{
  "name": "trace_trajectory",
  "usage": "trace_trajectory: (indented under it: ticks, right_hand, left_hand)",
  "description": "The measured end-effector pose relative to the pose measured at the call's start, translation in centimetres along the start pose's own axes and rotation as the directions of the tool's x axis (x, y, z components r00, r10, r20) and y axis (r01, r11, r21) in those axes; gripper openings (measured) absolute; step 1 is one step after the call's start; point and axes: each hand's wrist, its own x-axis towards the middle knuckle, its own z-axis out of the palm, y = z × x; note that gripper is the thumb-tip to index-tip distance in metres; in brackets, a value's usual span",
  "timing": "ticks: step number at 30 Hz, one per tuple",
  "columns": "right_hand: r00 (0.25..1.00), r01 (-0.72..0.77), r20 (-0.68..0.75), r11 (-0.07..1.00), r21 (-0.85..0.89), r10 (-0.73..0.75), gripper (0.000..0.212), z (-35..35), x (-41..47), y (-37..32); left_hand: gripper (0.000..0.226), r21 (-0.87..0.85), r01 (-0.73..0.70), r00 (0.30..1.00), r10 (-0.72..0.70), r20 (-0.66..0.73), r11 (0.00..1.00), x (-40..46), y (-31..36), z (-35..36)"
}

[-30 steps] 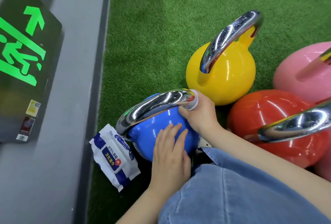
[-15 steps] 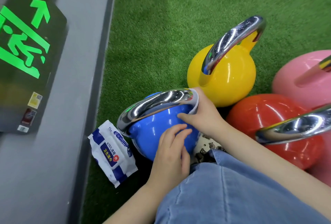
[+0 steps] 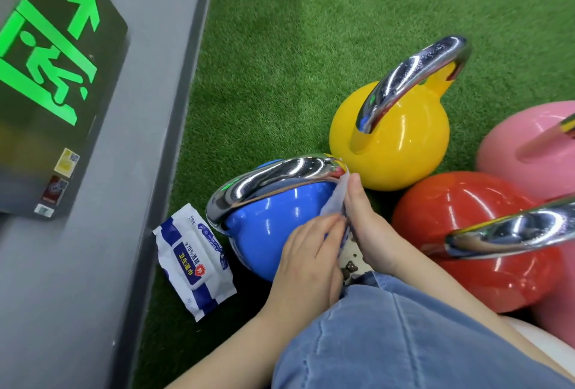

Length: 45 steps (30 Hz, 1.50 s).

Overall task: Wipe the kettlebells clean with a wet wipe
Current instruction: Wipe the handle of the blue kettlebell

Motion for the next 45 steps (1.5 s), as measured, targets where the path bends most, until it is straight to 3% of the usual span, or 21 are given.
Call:
trace_trajectory:
  ticks: [3,6,9,12,15,17,21,23,25,27,30,32,34,37,39,41,42,43,44,45]
  right_hand:
    - [0.994,0.031,0.105,0.999,-0.032,-0.027,0.056,-0.1,-0.8,1.1]
    - [0.998,0.055,0.023,0.998,0.033,-0.056,0.033,0.2,-0.8,1.6]
    - [0.990,0.058,-0.137,0.982,0.177,-0.034,0.044,0.1,-0.1,1.9]
    - [0.994,0.039,-0.105,0.984,0.174,-0.021,0.069,0.5,0.5,2.2]
    - [0.993,0.010,-0.119,0.987,0.158,0.009,0.054,-0.2,1.0,2.1]
    - [0.997,0.039,-0.072,0.985,0.168,-0.027,0.047,-0.8,1.3,1.4]
    - [0.992,0.118,-0.065,0.982,0.146,-0.109,0.054,-0.7,1.7,-0.3]
    - [0.980,0.182,-0.109,0.976,0.122,-0.170,0.051,-0.6,1.7,-1.2]
    - [0.968,0.234,-0.116,0.968,0.093,-0.223,0.042,-0.5,1.0,-2.6]
    - [0.947,0.315,-0.101,0.944,0.099,-0.305,0.037,-0.6,0.0,-3.6]
    - [0.869,0.485,-0.046,0.867,-0.116,-0.492,0.033,0.0,-1.4,-5.1]
    - [0.805,0.571,0.072,0.734,-0.367,-0.589,0.044,0.3,-1.8,-5.6]
    - [0.766,0.596,0.222,0.536,-0.598,-0.603,0.059,0.2,-1.7,-6.1]
    - [0.711,0.607,0.361,0.267,-0.749,-0.603,0.060,0.1,-1.8,-7.0]
    - [0.661,0.631,0.446,0.126,-0.765,-0.604,0.056,0.5,-1.8,-7.4]
    - [0.620,0.637,0.512,0.000,-0.771,-0.595,0.051,1.0,-1.5,-7.6]
    - [0.617,0.632,0.523,-0.026,-0.775,-0.588,0.047,1.3,-1.4,-7.8]
    - [0.632,0.623,0.520,-0.023,-0.782,-0.574,0.043,1.5,-1.3,-8.1]
    - [0.661,0.613,0.510,0.004,-0.790,-0.550,0.040,1.5,-1.2,-8.4]
    - [0.684,0.605,0.501,0.029,-0.796,-0.531,0.038,1.6,-1.1,-8.7]
  left_hand:
    - [0.065,0.297,0.141,0.954,-0.210,0.215,0.944,0.8,0.3,0.3]
    - [0.072,0.394,0.229,0.903,-0.345,0.257,0.890,2.1,0.8,0.9]
    - [0.073,0.358,0.337,0.875,-0.430,0.223,0.871,3.8,1.3,0.6]
    - [0.065,0.251,0.415,0.851,-0.471,0.233,0.875,4.9,0.9,0.2]
    - [0.024,0.179,0.489,0.835,-0.518,0.185,0.854,6.3,0.7,-0.9]
    - [0.015,0.183,0.507,0.828,-0.535,0.169,0.842,6.9,0.8,-1.1]
    - [0.043,0.140,0.526,0.819,-0.544,0.181,0.839,6.3,1.4,-0.5]
    - [0.053,0.006,0.555,0.807,-0.540,0.241,0.832,5.3,2.2,-0.1]
    - [0.040,-0.398,0.628,0.777,-0.563,0.281,0.669,4.8,3.5,-0.6]
    - [0.056,-0.712,0.582,0.774,-0.535,0.339,0.392,4.9,4.4,-1.5]
    - [0.076,-0.916,0.402,0.784,-0.511,0.352,-0.015,4.9,4.4,-2.7]
    - [0.082,-0.917,0.252,0.795,-0.474,0.379,-0.310,4.5,3.9,-3.7]
    - [0.089,-0.802,0.171,0.816,-0.374,0.441,-0.572,3.9,3.0,-4.8]
    - [0.088,-0.610,0.054,0.829,-0.305,0.469,-0.791,2.9,2.2,-6.6]
    - [0.082,-0.586,0.020,0.809,-0.331,0.486,-0.810,2.2,2.1,-7.7]
    - [0.071,-0.677,0.078,0.719,-0.429,0.547,-0.732,1.6,2.0,-9.0]
    - [0.058,-0.777,0.151,0.625,-0.551,0.554,-0.611,1.1,2.0,-9.3]
    - [0.044,-0.873,0.237,0.515,-0.707,0.485,-0.427,0.4,1.9,-9.5]
    - [0.041,-0.924,0.324,0.431,-0.838,0.333,-0.201,-0.2,1.8,-9.9]
    - [0.042,-0.932,0.363,0.424,-0.894,0.145,0.021,-0.7,1.6,-10.2]
